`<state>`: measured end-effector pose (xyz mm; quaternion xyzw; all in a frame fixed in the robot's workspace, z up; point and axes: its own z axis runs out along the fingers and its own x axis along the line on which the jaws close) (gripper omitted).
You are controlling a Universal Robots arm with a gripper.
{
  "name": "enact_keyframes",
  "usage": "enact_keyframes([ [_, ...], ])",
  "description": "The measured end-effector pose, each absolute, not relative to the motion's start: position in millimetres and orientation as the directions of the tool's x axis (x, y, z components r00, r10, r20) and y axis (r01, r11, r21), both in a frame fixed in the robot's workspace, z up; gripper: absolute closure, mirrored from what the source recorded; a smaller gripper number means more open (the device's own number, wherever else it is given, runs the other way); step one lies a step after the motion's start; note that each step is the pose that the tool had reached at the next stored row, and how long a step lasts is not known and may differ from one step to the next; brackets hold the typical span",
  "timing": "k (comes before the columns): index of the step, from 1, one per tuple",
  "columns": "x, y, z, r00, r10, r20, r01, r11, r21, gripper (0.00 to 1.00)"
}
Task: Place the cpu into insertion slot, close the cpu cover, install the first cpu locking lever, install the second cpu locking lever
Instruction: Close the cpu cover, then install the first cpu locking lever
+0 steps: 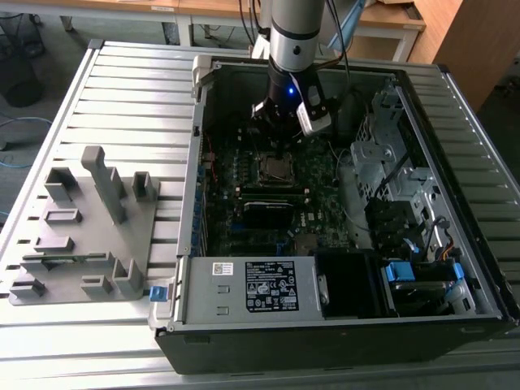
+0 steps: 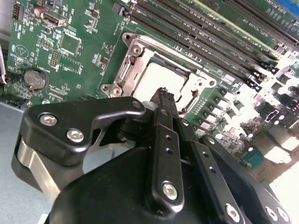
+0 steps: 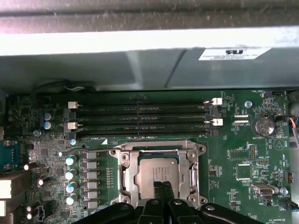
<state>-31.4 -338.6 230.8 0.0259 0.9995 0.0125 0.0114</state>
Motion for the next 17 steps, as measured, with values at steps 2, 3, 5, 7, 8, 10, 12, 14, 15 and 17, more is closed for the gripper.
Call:
enact_keyframes([
  [2,-31.4,-338.7,230.9,-0.998,0.052,-0.022,0.052,0.998,0.025,0.89],
  [3,-31.4,-338.7,230.9,-0.998,0.052,-0.022,0.052,0.998,0.025,0.89],
  [5,-31.4,-339.6,230.9,-0.998,0.052,-0.022,0.052,0.998,0.025,0.89],
  [7,-31.4,-339.6,230.9,-0.998,0.052,-0.022,0.052,0.998,0.025,0.89],
  [8,-31.4,-339.7,231.1,-0.998,0.052,-0.022,0.052,0.998,0.025,0.89],
  [10,-31.4,-339.7,232.4,-0.998,0.052,-0.022,0.052,0.998,0.025,0.89],
  [12,-31.4,-339.6,234.1,-0.998,0.052,-0.022,0.052,0.998,0.025,0.89],
  [14,-31.4,-339.6,235.2,-0.998,0.052,-0.022,0.052,0.998,0.025,0.89],
  [15,-31.4,-339.6,235.3,-0.998,0.052,-0.022,0.052,0.998,0.026,0.89],
  [17,-31.4,-339.6,235.4,-0.998,0.052,-0.022,0.052,0.998,0.026,0.89],
])
